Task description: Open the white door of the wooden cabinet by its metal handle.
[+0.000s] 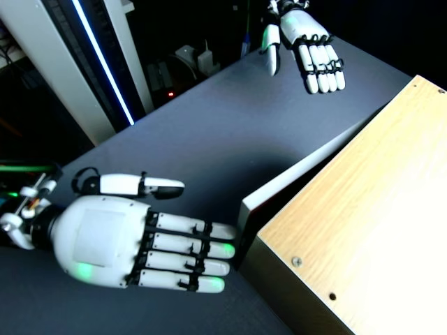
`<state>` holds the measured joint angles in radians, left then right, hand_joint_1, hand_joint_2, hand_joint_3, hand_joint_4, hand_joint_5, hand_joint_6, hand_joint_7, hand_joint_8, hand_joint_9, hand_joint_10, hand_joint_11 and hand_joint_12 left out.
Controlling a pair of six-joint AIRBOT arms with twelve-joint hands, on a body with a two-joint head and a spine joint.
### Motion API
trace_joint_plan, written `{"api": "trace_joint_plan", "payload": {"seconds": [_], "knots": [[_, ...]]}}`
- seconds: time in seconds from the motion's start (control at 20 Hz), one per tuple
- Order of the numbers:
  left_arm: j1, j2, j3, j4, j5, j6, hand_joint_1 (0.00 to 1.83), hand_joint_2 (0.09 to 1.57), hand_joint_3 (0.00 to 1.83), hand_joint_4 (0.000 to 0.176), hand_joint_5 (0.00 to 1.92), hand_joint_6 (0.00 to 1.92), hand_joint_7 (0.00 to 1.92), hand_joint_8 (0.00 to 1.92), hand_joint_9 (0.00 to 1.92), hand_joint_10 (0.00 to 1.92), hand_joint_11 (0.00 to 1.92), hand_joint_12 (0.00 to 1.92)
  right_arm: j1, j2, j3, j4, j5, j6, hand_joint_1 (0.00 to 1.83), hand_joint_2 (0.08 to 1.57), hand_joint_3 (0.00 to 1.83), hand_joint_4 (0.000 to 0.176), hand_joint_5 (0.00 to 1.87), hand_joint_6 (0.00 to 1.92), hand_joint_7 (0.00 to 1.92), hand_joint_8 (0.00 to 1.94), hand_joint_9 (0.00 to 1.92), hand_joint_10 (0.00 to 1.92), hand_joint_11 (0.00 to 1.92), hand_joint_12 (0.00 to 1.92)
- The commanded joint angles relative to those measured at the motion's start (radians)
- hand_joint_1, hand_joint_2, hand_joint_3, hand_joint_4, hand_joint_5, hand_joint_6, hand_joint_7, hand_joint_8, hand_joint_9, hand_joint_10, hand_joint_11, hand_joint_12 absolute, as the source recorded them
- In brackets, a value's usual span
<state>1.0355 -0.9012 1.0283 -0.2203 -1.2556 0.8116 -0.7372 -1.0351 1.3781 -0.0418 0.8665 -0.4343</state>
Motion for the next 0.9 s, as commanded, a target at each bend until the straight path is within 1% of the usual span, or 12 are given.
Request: {"api": "trace_joint_plan", "payload": {"seconds": [0.0, 0.4, 0.55, 0.6, 0.65, 0.75, 0.85], "knots": [[-0.007, 0.0, 0.004, -0.002, -0.126, -0.003, 0.0, 1.46, 0.0, 0.0, 0.21, 0.01, 0.17, 0.01, 0.16, 0.01, 0.11, 0.16, 0.02, 0.002, 0.007, 0.022, 0.107, 0.002, 0.0, 1.4, 0.0, 0.0, 0.0, 0.0, 0.0, 0.0, 0.0, 0.0, 0.0, 0.0], [-0.002, 0.0, 0.003, -0.003, -0.131, -0.006, 0.0, 1.48, 0.01, 0.0, 0.21, 0.0, 0.17, 0.0, 0.17, 0.0, 0.11, 0.16, 0.027, 0.001, -0.001, 0.011, 0.101, -0.003, 0.0, 1.4, 0.0, 0.0, 0.0, 0.0, 0.0, 0.0, 0.0, 0.0, 0.0, 0.0], [0.007, 0.004, 0.0, -0.006, -0.139, -0.011, 0.0, 1.48, 0.0, 0.0, 0.21, 0.0, 0.19, 0.01, 0.18, 0.01, 0.12, 0.17, 0.027, 0.003, -0.023, -0.005, 0.121, -0.003, 0.0, 1.39, 0.0, 0.0, 0.0, 0.0, 0.0, 0.0, 0.0, 0.0, 0.0, 0.0], [0.009, 0.005, -0.003, -0.007, -0.144, -0.011, 0.0, 1.48, 0.0, 0.0, 0.2, 0.0, 0.17, 0.0, 0.16, 0.0, 0.09, 0.16, 0.027, 0.018, -0.055, -0.007, 0.158, -0.003, 0.0, 1.39, 0.0, 0.0, 0.0, 0.0, 0.0, 0.0, 0.0, 0.0, 0.0, 0.0], [0.009, 0.005, -0.003, -0.007, -0.144, -0.011, 0.0, 1.47, 0.0, 0.0, 0.2, 0.0, 0.16, 0.0, 0.15, 0.0, 0.08, 0.16, 0.027, 0.018, -0.055, -0.007, 0.159, -0.003, 0.0, 1.39, 0.0, 0.0, 0.0, 0.0, 0.0, 0.0, 0.0, 0.0, 0.0, 0.0], [0.012, 0.007, -0.005, -0.008, -0.147, -0.011, 0.0, 1.47, 0.0, 0.0, 0.21, 0.01, 0.18, 0.01, 0.17, 0.01, 0.1, 0.17, 0.022, 0.027, -0.073, -0.008, 0.181, -0.003, 0.12, 1.44, 0.01, 0.0, 0.0, 0.0, 0.0, 0.0, 0.0, 0.0, 0.0, 0.0], [0.019, 0.01, -0.009, -0.012, -0.152, -0.011, 0.0, 1.47, 0.0, 0.0, 0.22, 0.01, 0.19, 0.01, 0.18, 0.01, 0.12, 0.18, 0.002, 0.051, -0.101, -0.008, 0.22, -0.003, 0.16, 1.47, 0.01, 0.0, 0.0, 0.0, 0.0, 0.0, 0.0, 0.0, 0.0, 0.0]]}}
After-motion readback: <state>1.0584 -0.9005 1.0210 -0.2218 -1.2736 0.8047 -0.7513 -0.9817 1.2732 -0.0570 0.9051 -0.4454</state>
